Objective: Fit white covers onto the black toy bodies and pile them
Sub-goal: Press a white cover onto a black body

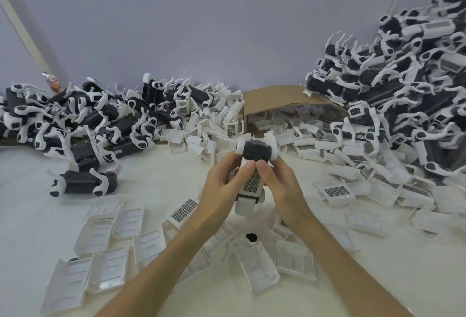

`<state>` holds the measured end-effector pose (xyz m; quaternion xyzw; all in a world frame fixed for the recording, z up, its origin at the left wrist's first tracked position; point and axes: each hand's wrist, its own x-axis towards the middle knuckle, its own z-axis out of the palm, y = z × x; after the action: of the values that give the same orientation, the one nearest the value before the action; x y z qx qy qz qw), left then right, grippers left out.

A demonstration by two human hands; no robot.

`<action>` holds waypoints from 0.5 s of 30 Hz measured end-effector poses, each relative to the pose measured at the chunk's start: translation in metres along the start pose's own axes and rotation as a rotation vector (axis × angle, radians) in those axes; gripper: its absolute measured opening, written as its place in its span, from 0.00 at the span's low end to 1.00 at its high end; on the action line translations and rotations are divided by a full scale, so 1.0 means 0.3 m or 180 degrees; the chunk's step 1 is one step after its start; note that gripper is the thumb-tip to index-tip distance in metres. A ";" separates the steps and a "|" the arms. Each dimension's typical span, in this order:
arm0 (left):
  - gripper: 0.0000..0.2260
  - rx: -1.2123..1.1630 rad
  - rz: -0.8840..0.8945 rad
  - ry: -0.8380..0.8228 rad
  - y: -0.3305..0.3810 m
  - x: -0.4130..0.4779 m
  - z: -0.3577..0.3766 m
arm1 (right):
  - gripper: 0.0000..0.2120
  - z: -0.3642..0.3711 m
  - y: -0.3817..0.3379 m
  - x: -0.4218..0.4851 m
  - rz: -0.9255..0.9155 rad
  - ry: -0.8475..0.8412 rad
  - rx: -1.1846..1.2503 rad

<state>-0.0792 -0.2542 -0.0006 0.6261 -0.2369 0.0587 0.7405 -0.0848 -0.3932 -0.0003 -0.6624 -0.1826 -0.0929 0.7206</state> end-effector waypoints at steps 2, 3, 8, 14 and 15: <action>0.07 0.0030 -0.0019 0.0031 0.002 0.000 0.002 | 0.13 0.006 0.001 0.003 -0.0029 0.0109 -0.0083; 0.07 0.0053 -0.0024 0.0043 0.002 0.001 0.000 | 0.13 0.011 0.002 0.004 -0.0070 0.0147 -0.0138; 0.12 0.0071 0.0018 0.0037 0.001 0.000 -0.004 | 0.10 0.023 0.011 -0.009 -0.0446 0.0390 -0.0502; 0.10 -0.0065 -0.0068 0.0110 -0.016 -0.006 0.003 | 0.11 0.031 0.024 -0.013 -0.0528 0.0632 -0.0531; 0.09 -0.0063 -0.0068 0.0141 -0.017 -0.005 0.005 | 0.12 0.028 0.020 -0.009 -0.0448 0.0597 -0.0489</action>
<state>-0.0790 -0.2563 -0.0057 0.6199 -0.2143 0.0622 0.7523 -0.0863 -0.3845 -0.0065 -0.6896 -0.1528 -0.2184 0.6734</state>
